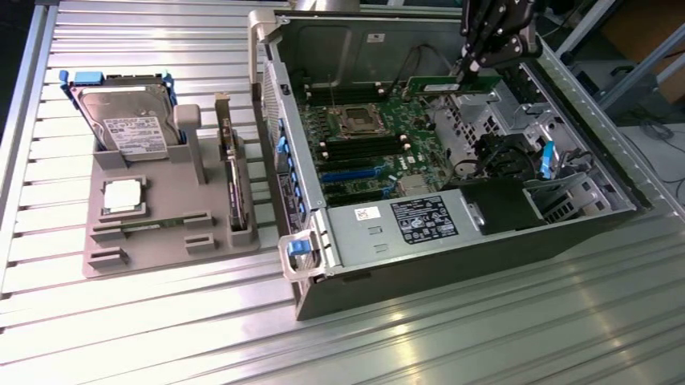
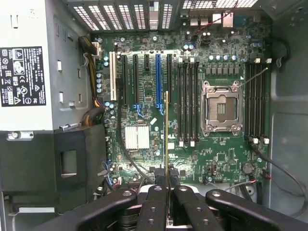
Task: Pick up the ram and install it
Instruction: 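Insert the ram into the slot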
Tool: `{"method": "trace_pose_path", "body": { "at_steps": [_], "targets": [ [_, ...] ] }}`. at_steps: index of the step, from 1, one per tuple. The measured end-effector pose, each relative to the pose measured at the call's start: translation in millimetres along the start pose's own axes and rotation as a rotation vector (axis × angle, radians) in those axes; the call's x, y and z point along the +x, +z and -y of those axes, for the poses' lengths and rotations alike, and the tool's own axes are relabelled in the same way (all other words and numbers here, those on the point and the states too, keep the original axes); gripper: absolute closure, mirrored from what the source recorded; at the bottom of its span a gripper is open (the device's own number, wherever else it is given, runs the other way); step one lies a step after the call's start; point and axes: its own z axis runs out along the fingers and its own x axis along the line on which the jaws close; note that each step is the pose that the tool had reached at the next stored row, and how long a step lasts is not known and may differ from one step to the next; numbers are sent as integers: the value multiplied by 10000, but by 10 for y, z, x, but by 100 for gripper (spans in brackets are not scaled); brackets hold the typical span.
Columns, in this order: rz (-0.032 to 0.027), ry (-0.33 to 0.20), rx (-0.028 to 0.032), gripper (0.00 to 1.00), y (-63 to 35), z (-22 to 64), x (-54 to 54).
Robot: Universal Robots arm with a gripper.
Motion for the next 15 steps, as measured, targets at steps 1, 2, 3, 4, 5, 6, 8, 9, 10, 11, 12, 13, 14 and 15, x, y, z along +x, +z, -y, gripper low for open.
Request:
{"method": "trace_pose_path", "body": {
  "at_steps": [1,2,3,4,5,6,8,9,10,11,12,13,14,15],
  "targets": [
    [0,0,0,88,2,0,0],
    [1,0,0,88,5,0,0],
    [0,0,0,88,8,0,0],
    [0,0,0,88,16,0,0],
    [0,0,0,88,21,0,0],
    [-1,0,0,88,26,0,0],
    [0,0,0,88,37,0,-1],
    [1,0,0,88,43,0,-1],
    [1,0,0,88,46,0,0],
    [0,0,0,88,51,0,-1],
    [0,0,0,88,56,0,-1],
    [0,-1,0,88,63,0,-1],
    [1,0,0,88,72,0,-1],
    [0,0,-1,88,77,0,-1]
  ]
}}
